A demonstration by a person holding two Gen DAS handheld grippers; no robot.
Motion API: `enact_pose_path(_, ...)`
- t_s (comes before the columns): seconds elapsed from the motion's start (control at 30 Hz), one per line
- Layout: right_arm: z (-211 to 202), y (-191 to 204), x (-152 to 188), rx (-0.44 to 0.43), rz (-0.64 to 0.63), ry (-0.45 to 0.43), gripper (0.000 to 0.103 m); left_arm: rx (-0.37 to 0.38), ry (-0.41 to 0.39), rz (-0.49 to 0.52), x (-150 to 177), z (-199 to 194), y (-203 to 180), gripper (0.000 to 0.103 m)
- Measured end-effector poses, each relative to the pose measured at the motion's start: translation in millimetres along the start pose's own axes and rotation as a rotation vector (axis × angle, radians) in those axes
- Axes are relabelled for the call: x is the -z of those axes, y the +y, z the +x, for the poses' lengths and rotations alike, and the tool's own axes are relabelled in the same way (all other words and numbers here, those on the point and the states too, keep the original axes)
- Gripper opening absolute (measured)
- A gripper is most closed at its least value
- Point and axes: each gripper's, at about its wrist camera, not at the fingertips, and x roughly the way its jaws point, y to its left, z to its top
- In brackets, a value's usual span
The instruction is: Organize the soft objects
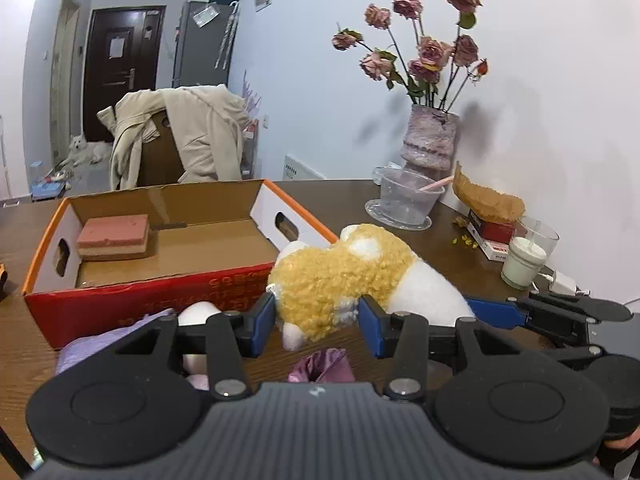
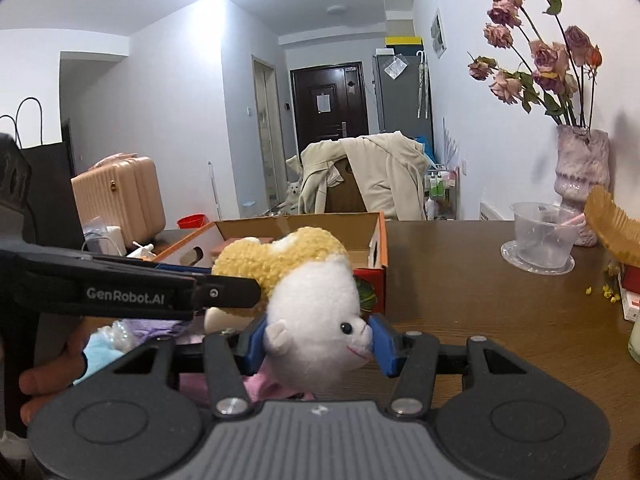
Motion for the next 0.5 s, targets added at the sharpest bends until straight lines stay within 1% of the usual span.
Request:
enact_pose_path(0.1,5.2,7.8,-15.1,-0.001,-0.023,-0.010,0.052,-0.006,-0.006,0.006,-18.3,-1.6,9.7,0.046)
enact_pose_path(0.13,9.5,8.0,-24.0,-0.008,-0.020,-0.015,0.052,-0.011,-0.015,0.018,-30.4,-0.4,13.6,0.046)
enact_pose_path(0.23,39.9,4.6,-67.7,-0.015,-0.025,-0.025,0.052,-0.018,-0.027,0.044,-72.0,16.1,29.7,0.046)
enact_pose_path(0.27,54.4,2.2,-81.7,-0.015,-0.023,-0.019,0.052,-0.020,-0.018,0.033,-89.6,28.7,39.0,0.046)
enact_pose_path(0.37,115.6,-7.6,-117.9,-0.007,-0.001,0.028,0.052,-0.022,0.010,-0.005,-126.3,74.5,69.3,0.048)
enact_pose_path(0.43,158.3,-16.4,-131.7,0.008,0.038,0.081,0.052,0.000,0.043,-0.047,-139.2,115.5,96.3,0.049)
enact_pose_path(0.5,198.6,-23.0,-136.5,0.031,0.055,0.131,0.052,0.020,0.080,-0.122,-140.6,158.0,123.6,0.051)
